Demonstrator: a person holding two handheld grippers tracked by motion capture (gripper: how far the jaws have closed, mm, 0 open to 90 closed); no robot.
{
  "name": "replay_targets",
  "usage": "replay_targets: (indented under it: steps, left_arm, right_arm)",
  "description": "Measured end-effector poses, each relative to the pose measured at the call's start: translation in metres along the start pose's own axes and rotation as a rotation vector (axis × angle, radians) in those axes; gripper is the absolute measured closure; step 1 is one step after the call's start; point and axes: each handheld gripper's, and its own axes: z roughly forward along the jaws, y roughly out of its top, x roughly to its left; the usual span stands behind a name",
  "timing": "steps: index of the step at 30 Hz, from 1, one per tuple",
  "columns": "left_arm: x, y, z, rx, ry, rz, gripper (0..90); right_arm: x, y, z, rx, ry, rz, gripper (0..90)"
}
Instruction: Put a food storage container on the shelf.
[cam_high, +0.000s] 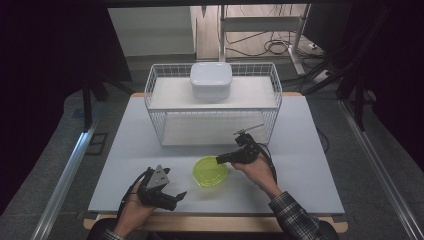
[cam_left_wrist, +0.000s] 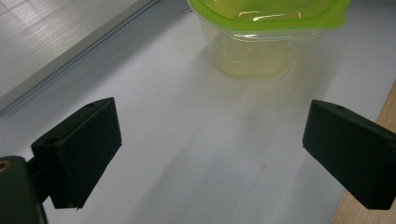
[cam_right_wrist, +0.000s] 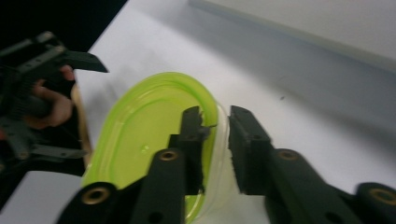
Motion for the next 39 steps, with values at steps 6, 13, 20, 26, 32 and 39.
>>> replay_targets:
  steps: [6, 13, 20, 26, 32, 39]
  left_arm:
    - [0.0, 0.0, 0.0, -0.001, 0.001, 0.001, 4.3]
    - [0.0, 0.0, 0.0, 0.0, 0.001, 0.003, 4.3]
    - [0.0, 0.0, 0.0, -0.001, 0.001, 0.004, 4.3]
    - [-0.001, 0.0, 0.001, 0.0, 0.0, 0.003, 4.3]
    - [-0.001, 0.0, 0.001, 0.003, 0.0, 0.007, 4.3]
    - [-0.001, 0.0, 0.001, 0.005, -0.001, 0.008, 4.3]
  right_arm:
    - [0.001, 0.001, -0.001, 0.018, 0.028, 0.037, 80.1]
    - [0.0, 0.0, -0.006, -0.017, 0.119, 0.093, 82.1]
    - [0.0, 0.0, -0.012, -0.047, 0.121, 0.093, 82.7]
    - [-0.002, 0.0, -0.015, -0.072, 0.169, 0.113, 83.7]
    - [-0.004, 0.002, -0.013, -0.049, 0.06, 0.064, 79.4]
    - [-0.011, -0.001, -0.009, -0.044, -0.023, 0.08, 69.0]
